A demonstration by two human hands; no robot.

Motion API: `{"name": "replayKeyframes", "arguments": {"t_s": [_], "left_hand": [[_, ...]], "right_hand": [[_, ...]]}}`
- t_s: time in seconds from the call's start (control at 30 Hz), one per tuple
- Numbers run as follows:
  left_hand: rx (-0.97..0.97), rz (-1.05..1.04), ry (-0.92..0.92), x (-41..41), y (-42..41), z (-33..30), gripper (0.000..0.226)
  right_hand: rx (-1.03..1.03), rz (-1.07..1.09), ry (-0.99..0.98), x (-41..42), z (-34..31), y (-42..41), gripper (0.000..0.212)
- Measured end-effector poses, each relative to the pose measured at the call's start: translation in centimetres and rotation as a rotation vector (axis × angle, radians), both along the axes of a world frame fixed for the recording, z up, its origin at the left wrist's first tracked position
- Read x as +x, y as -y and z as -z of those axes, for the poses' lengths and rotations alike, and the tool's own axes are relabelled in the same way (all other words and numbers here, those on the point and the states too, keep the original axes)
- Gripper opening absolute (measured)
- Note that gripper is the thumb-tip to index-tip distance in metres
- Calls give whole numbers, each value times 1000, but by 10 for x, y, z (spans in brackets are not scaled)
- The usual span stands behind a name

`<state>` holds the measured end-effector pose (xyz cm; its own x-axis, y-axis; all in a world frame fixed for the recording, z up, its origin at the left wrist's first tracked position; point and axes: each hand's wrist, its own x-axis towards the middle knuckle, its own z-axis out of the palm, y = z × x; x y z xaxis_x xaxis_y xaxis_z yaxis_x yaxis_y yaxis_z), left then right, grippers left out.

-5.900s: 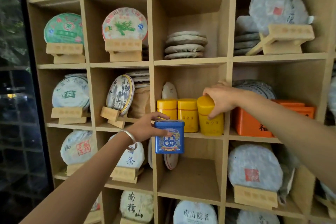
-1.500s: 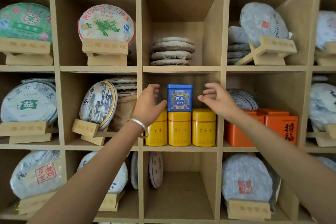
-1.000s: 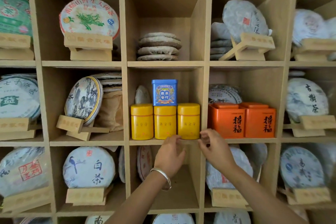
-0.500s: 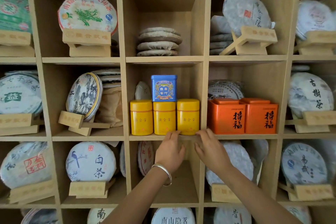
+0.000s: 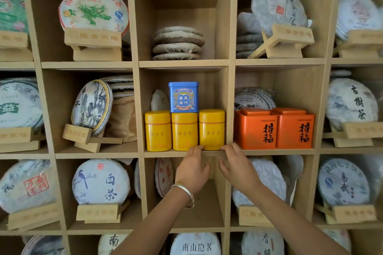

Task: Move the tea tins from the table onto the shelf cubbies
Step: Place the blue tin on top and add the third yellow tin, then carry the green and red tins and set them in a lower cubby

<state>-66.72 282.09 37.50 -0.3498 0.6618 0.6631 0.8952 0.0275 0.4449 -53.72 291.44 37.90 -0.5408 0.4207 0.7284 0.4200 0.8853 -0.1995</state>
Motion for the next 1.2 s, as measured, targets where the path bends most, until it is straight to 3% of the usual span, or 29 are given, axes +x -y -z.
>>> {"name": "replayKeyframes", "arguments": {"t_s": [0.2, 0.47, 0.7, 0.97, 1.2], "left_hand": [[-6, 1, -58, -3, 6, 3, 48], [-226, 27, -149, 4, 7, 25, 42], [-373, 347, -280, 39, -20, 54, 38], [-473, 903, -348, 242, -39, 94, 10], [-325, 1360, -428, 458, 50, 91, 24]], "right_hand": [[47, -27, 18, 6, 4, 2, 28], [-20, 93, 178, 35, 26, -2, 31], [-125, 390, 208, 128, 59, 20, 30], [-360, 1016, 340, 353, 97, 141, 36], [-506, 1616, 297, 521, 91, 348, 33]]}}
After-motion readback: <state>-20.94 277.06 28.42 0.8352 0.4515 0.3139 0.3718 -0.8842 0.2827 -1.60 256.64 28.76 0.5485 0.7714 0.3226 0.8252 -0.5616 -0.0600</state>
